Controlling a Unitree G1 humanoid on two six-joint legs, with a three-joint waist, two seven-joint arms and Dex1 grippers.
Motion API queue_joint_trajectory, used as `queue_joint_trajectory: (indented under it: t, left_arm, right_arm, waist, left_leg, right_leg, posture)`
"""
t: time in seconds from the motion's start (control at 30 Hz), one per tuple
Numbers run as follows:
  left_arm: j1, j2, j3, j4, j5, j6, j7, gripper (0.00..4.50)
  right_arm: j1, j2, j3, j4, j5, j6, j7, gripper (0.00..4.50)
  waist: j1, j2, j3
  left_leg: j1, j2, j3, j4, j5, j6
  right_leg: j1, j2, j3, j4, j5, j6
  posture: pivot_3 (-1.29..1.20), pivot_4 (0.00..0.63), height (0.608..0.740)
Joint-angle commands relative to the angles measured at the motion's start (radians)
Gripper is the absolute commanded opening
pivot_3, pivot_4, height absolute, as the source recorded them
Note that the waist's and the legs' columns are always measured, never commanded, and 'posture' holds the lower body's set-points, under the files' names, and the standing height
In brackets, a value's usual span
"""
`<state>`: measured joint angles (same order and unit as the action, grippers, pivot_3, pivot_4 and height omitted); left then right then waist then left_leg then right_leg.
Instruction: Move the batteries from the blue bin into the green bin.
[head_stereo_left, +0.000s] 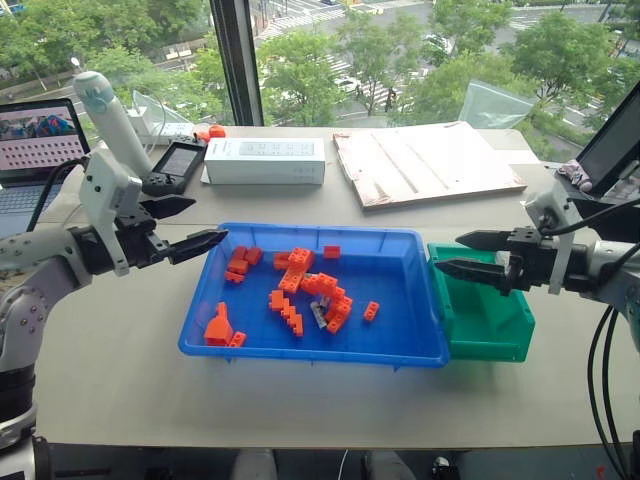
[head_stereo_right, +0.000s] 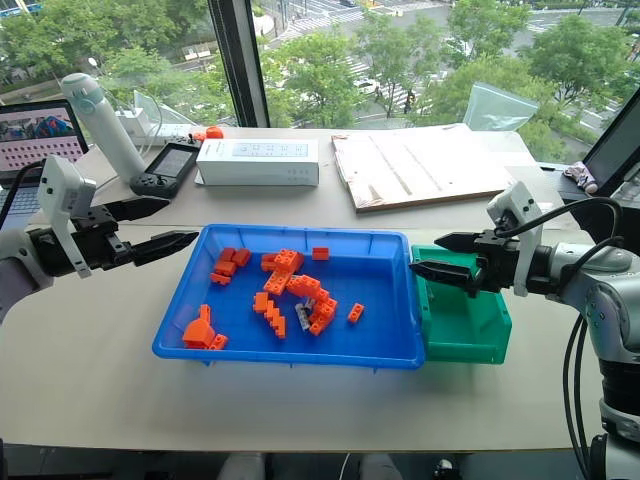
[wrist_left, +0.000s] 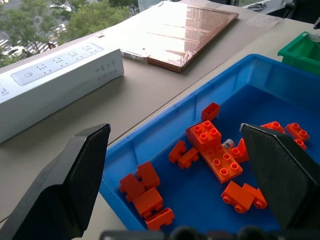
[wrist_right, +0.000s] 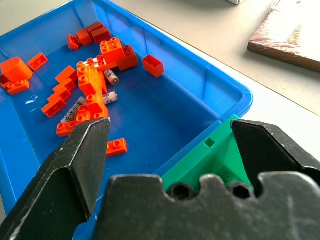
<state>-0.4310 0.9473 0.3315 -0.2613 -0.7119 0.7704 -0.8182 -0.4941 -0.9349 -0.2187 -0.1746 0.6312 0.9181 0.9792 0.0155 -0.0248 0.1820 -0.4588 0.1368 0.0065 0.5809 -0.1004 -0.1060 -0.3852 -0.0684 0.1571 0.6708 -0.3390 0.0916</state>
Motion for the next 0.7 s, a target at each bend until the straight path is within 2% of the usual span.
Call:
queue_joint_trajectory:
  t: [0.03, 0.13, 0.23, 0.33, 0.53, 0.7]
  left_arm:
    - [-0.021, 0.044, 0.047, -0.015, -0.097, 0.068, -0.069, 4.50]
    - [-0.020, 0.107, 0.038, -0.051, -0.193, 0.128, -0.201, 4.50]
    - [0.001, 0.165, -0.004, -0.103, -0.203, 0.140, -0.267, 4.50]
    - [0.033, 0.208, -0.047, -0.154, -0.182, 0.129, -0.309, 4.50]
    - [0.080, 0.225, -0.083, -0.190, -0.136, 0.087, -0.329, 4.50]
    - [0.103, 0.224, -0.072, -0.197, -0.136, 0.096, -0.327, 4.50]
  right_arm:
    - [-0.042, -0.045, 0.021, -0.040, -0.009, -0.043, 0.038, 4.48]
    - [-0.077, -0.102, 0.116, -0.117, -0.028, -0.059, 0.113, 4.48]
    - [-0.068, -0.136, 0.198, -0.162, -0.064, -0.068, 0.133, 4.48]
    - [-0.092, -0.106, 0.279, -0.197, -0.100, -0.062, 0.103, 4.48]
    - [-0.213, 0.103, 0.407, -0.190, -0.127, -0.004, -0.011, 4.48]
    - [-0.286, 0.259, 0.480, -0.054, -0.214, 0.013, -0.133, 4.48]
  waist:
    - [0.000, 0.000, 0.000]
    - [-0.003, 0.001, 0.001]
    - [-0.004, 0.001, 0.001]
    - [-0.004, 0.001, 0.001]
    - [-0.008, 0.000, 0.001]
    - [0.001, 0.000, 0.001]
  left_leg:
    - [0.000, 0.000, 0.000, 0.000, 0.000, 0.000]
    - [-0.002, 0.000, -0.001, 0.000, 0.000, 0.000]
    - [-0.002, 0.000, -0.003, -0.002, 0.000, 0.000]
    - [-0.002, 0.000, -0.003, -0.002, 0.000, 0.000]
    - [-0.002, 0.000, -0.005, -0.002, 0.001, -0.002]
    - [-0.002, 0.000, -0.006, -0.003, 0.001, -0.002]
  right_leg:
    - [0.000, 0.000, 0.000, 0.000, 0.000, 0.000]
    - [-0.002, 0.000, -0.001, 0.001, 0.000, 0.000]
    - [-0.002, 0.000, -0.004, 0.001, -0.001, -0.001]
    - [-0.002, 0.000, -0.004, 0.001, -0.001, -0.002]
    - [-0.002, 0.001, -0.005, 0.002, -0.001, -0.002]
    - [-0.002, 0.001, -0.007, 0.002, -0.001, -0.003]
  posture:
    - [0.00, 0.150, 0.732]
    - [0.00, 0.150, 0.732]
    - [0.00, 0.150, 0.732]
    - [0.00, 0.150, 0.732]
    - [0.00, 0.150, 0.732]
    - [0.00, 0.150, 0.732]
